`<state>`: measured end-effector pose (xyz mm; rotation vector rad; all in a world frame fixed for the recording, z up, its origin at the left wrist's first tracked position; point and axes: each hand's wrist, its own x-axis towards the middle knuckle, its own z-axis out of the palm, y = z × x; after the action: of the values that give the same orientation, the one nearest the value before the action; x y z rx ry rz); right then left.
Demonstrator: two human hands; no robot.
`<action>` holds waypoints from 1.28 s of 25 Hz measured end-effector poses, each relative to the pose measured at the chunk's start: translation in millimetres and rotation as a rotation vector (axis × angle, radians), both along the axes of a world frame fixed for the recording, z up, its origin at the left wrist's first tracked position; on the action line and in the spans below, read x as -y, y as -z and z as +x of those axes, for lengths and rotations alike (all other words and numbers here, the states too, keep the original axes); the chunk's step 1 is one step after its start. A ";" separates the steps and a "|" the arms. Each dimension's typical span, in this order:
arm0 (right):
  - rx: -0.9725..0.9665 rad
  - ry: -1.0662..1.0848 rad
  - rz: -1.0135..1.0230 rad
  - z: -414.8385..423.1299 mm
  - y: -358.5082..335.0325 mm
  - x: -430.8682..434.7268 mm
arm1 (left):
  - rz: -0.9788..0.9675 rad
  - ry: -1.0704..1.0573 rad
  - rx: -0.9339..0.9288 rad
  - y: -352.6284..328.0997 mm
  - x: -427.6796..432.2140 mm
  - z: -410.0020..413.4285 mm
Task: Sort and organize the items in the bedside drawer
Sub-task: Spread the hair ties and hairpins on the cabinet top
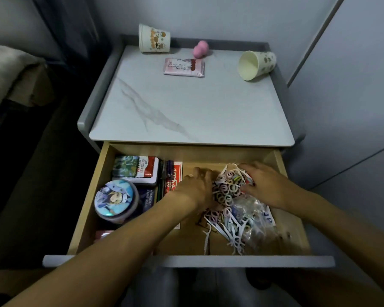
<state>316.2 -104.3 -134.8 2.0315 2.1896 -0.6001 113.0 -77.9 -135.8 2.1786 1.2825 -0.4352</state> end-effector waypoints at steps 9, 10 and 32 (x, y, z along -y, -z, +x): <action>-0.034 -0.073 -0.098 -26.5 13.4 -12.9 | 0.014 0.053 0.175 20.8 5.3 -6.4; -0.031 -0.078 -0.079 -29.2 12.8 -14.2 | 0.029 0.046 0.199 22.0 6.4 -6.1; -0.331 0.114 0.146 -2.1 -1.0 -6.3 | 0.080 -0.063 0.351 28.9 8.8 -0.7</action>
<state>314.1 -98.1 -133.8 2.2864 2.3668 -0.8706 112.3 -86.7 -164.7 2.1524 1.1828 0.0266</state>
